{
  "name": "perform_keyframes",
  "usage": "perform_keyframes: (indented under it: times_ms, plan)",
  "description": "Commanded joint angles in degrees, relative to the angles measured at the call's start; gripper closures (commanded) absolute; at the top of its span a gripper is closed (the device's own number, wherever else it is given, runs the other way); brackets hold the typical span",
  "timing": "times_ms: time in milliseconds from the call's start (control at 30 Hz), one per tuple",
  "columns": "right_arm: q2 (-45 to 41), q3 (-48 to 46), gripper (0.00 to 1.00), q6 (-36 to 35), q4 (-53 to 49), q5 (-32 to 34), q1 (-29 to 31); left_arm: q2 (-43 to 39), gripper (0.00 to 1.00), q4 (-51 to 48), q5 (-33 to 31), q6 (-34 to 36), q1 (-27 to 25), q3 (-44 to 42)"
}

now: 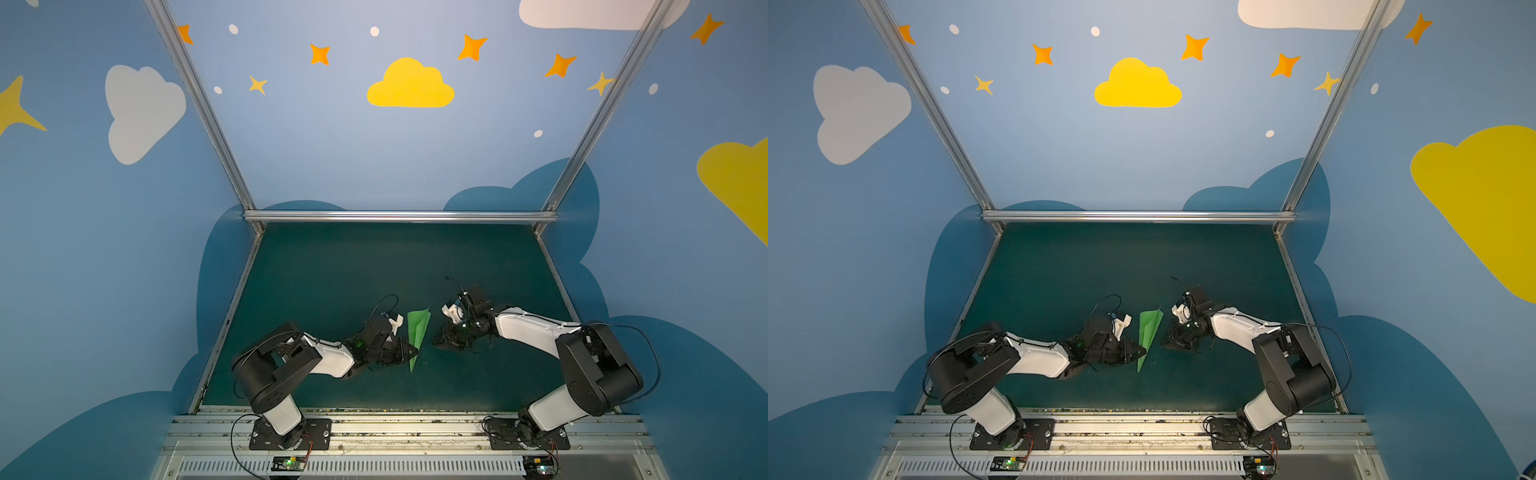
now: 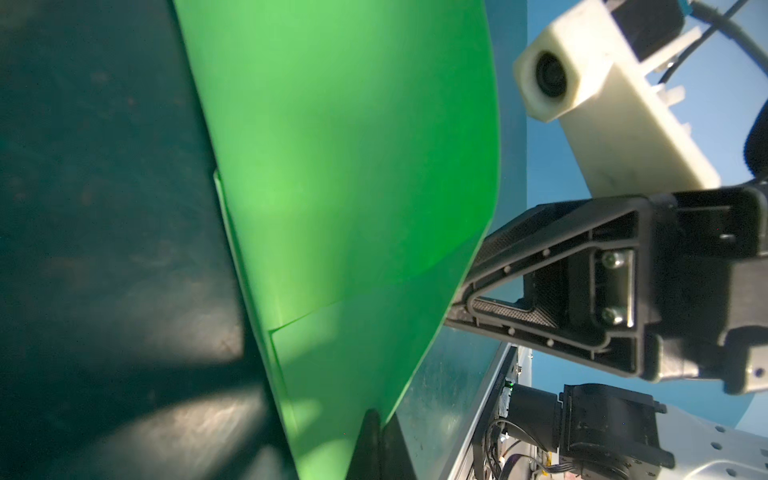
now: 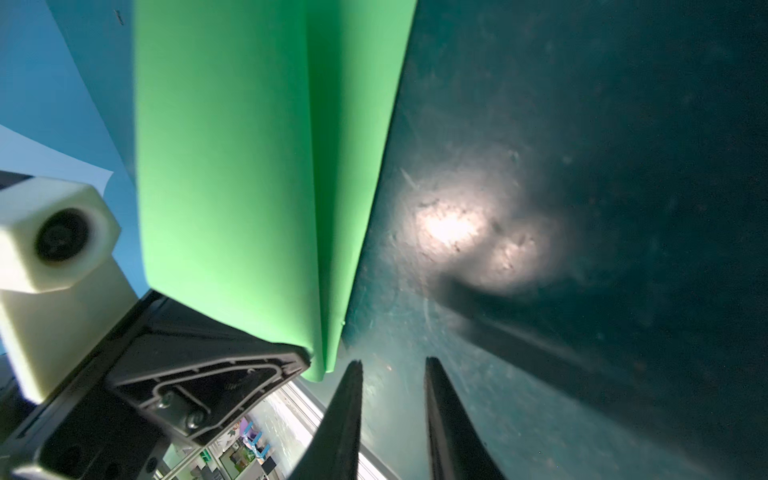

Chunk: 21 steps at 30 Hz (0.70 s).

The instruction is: Fold a paper plane with a square sheet of paper (fold left side to right side)

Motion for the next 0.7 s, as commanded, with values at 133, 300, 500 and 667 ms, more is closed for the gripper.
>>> perform_keyframes:
  times_ms: [133, 300, 500, 667]
  plan:
    - [1.21, 3.05, 1.0, 1.37, 3.12, -1.13, 0.96, 2.24, 0.96, 7.05, 1.79, -2.83, 0.76, -1.42]
    - [1.83, 4.37, 1.0, 1.73, 3.7, -1.33, 1.87, 2.57, 0.96, 7.7, 1.94, -3.21, 0.88, -1.77]
    - [3.7, 6.16, 1.0, 2.12, 4.29, -1.3, 3.08, 2.95, 0.96, 8.87, 1.97, -3.74, 0.99, -2.6]
    - [5.58, 8.22, 1.0, 2.35, 4.44, -1.14, 4.18, 3.48, 0.96, 9.99, 2.21, -4.11, 1.0, -3.09]
